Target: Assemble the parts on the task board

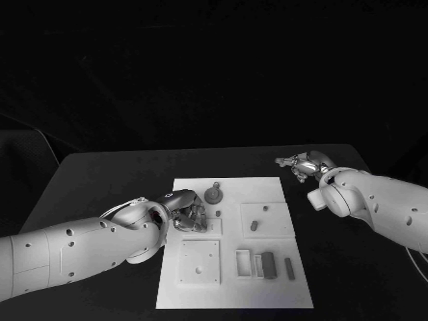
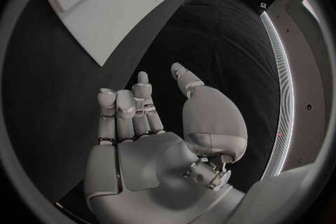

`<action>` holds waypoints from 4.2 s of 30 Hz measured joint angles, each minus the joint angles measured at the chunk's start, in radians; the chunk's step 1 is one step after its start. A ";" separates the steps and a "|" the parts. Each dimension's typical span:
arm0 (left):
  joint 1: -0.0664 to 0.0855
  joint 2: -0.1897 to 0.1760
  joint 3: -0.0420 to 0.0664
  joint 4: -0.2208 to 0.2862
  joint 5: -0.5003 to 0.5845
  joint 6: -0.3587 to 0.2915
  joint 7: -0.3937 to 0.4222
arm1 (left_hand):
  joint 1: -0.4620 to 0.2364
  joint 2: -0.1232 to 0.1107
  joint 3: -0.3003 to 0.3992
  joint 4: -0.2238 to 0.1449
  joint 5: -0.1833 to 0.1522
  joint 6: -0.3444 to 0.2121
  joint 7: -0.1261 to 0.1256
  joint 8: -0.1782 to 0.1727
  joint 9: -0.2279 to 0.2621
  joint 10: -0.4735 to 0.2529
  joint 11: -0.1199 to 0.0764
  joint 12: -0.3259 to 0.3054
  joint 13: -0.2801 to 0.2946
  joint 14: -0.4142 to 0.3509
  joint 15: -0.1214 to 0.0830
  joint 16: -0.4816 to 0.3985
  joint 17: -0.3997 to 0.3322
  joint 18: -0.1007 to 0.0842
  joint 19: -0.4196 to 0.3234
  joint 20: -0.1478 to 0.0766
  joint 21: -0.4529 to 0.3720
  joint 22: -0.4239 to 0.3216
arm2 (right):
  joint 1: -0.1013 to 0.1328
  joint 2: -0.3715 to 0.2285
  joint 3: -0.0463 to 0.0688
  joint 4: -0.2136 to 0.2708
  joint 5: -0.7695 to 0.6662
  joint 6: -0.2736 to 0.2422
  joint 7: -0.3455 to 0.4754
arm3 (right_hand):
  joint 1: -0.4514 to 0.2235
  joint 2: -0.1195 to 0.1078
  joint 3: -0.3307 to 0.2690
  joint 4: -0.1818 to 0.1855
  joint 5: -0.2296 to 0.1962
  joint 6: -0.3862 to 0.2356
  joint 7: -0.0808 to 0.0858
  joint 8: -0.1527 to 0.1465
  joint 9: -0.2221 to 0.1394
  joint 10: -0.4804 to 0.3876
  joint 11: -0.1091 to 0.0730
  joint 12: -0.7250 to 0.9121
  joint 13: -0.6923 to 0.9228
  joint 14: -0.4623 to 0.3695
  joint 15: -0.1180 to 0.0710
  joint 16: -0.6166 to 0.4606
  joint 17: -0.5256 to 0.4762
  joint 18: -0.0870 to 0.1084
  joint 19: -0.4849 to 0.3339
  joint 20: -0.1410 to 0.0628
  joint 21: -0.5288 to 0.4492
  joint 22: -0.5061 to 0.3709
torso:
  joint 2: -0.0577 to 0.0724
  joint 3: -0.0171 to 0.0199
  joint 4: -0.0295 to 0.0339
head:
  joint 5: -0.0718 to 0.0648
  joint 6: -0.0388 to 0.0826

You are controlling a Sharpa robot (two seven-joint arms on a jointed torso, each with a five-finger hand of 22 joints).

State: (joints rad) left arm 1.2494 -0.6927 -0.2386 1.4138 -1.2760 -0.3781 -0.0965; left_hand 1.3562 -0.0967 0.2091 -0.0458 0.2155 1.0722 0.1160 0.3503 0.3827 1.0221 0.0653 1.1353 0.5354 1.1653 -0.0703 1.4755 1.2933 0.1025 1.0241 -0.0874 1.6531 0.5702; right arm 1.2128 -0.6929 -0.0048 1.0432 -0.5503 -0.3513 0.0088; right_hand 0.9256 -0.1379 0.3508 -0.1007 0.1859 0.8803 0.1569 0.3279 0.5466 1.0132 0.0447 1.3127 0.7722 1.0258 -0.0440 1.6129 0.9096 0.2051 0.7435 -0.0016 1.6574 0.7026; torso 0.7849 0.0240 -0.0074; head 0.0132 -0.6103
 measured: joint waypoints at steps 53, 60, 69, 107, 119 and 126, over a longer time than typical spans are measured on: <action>0.002 0.038 0.003 -0.039 -0.066 0.039 -0.062 | 0.008 -0.010 -0.007 -0.004 -0.004 0.003 0.001 0.003 0.001 0.005 -0.001 -0.002 -0.001 0.000 -0.001 0.000 -0.002 0.011 -0.002 0.002 0.000 0.000 | 0.000 0.007 0.000 0.010 -0.011 0.011 -0.003 | 0.004 0.004 0.000 0.000 0.000 0.008 -0.005 0.001 0.000 0.000 0.000 0.000 -0.001 0.001 0.003 0.000 0.000 0.000 0.002 0.002 0.000 0.001 | 0.000 0.0003 0.0003 | -0.009 -0.013; 0.001 0.037 0.002 -0.034 -0.070 0.050 -0.067 | 0.010 -0.012 -0.005 -0.006 -0.008 0.003 0.001 0.003 0.001 0.005 -0.001 -0.002 -0.002 0.000 0.000 0.004 -0.002 0.012 -0.002 0.002 0.000 0.000 | 0.000 0.007 0.000 0.009 -0.011 0.013 -0.003 | 0.004 0.004 0.000 0.000 0.000 0.009 -0.006 0.003 0.000 0.000 0.000 0.000 -0.001 0.000 0.003 0.000 0.000 0.000 0.002 0.002 0.000 0.001 | 0.000 -0.0002 0.0006 | -0.011 -0.017; 0.001 0.036 0.002 -0.034 -0.074 0.055 -0.073 | 0.015 -0.017 -0.005 -0.008 -0.008 0.005 0.000 0.002 0.001 0.005 -0.002 -0.002 -0.002 0.000 0.000 0.004 -0.002 0.013 -0.002 0.002 0.000 0.001 | -0.001 0.009 0.000 0.008 -0.011 0.016 -0.004 | 0.004 0.004 -0.003 -0.003 0.000 0.009 -0.007 0.003 0.001 0.000 0.000 0.000 -0.002 0.000 0.004 0.000 0.000 0.000 0.002 0.002 0.000 0.000 | 0.000 -0.0014 0.0011 | -0.011 -0.020; -0.001 0.041 0.001 -0.044 -0.075 0.045 -0.071 | -0.026 -0.063 -0.069 -0.044 -0.011 -0.086 0.008 -0.049 -0.012 -0.003 -0.002 -0.028 -0.022 -0.006 0.001 0.008 -0.027 0.024 -0.004 0.004 0.000 -0.001 | -0.003 0.011 0.000 0.004 -0.011 0.024 -0.008 | 0.000 0.008 -0.003 -0.003 0.000 0.010 -0.003 0.003 0.000 0.000 0.000 0.000 -0.002 -0.003 0.002 0.000 0.000 0.000 0.001 0.002 0.000 0.000 | 0.000 -0.0005 0.0008 | -0.008 -0.021; -0.001 0.038 0.001 -0.044 -0.073 0.008 -0.054 | -0.031 -0.068 -0.074 -0.044 -0.015 -0.108 0.003 -0.051 -0.016 0.000 0.001 -0.032 -0.023 -0.006 0.001 0.008 -0.030 0.029 -0.004 0.004 0.000 -0.002 | -0.004 0.011 0.000 0.003 -0.011 0.026 -0.011 | 0.000 0.008 -0.003 -0.003 0.000 0.010 -0.004 0.003 0.000 0.000 0.000 0.000 -0.002 -0.003 0.002 0.000 0.000 0.000 0.001 0.002 0.000 0.000 | 0.000 -0.0011 0.0009 | -0.006 -0.019; -0.001 0.025 0.002 -0.045 -0.031 -0.002 -0.031 | -0.037 -0.062 -0.071 -0.035 -0.015 -0.101 0.009 -0.042 -0.013 -0.004 0.005 -0.037 -0.028 -0.017 0.005 0.001 -0.043 0.030 -0.014 0.007 0.000 -0.011 | -0.005 0.010 0.000 0.001 -0.011 0.027 -0.011 | 0.000 0.008 -0.003 -0.003 0.000 0.011 -0.005 0.003 0.000 0.000 0.000 0.000 -0.003 -0.003 0.002 0.000 0.000 0.000 0.001 0.002 0.000 0.000 | 0.000 -0.0012 0.0004 | -0.004 -0.015</action>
State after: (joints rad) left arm 1.2480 -0.6672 -0.2370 1.3686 -1.3067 -0.3798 -0.1271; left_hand 1.3190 -0.1587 0.1380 -0.0810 0.2004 0.9710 0.1253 0.3082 0.3701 1.0182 0.0699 1.0985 0.5075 1.1478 -0.0652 1.4762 1.2507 0.1327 1.0099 -0.0808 1.6531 0.5595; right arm 1.2078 -0.6826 -0.0049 1.0446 -0.5616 -0.3242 -0.0026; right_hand 0.9256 -0.1300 0.3481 -0.1035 0.1859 0.8911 0.1522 0.3308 0.5469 1.0133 0.0447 1.3127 0.7692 1.0232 -0.0418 1.6129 0.9098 0.2049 0.7448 0.0007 1.6574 0.7029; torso 0.7844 0.0227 -0.0070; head 0.0090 -0.6255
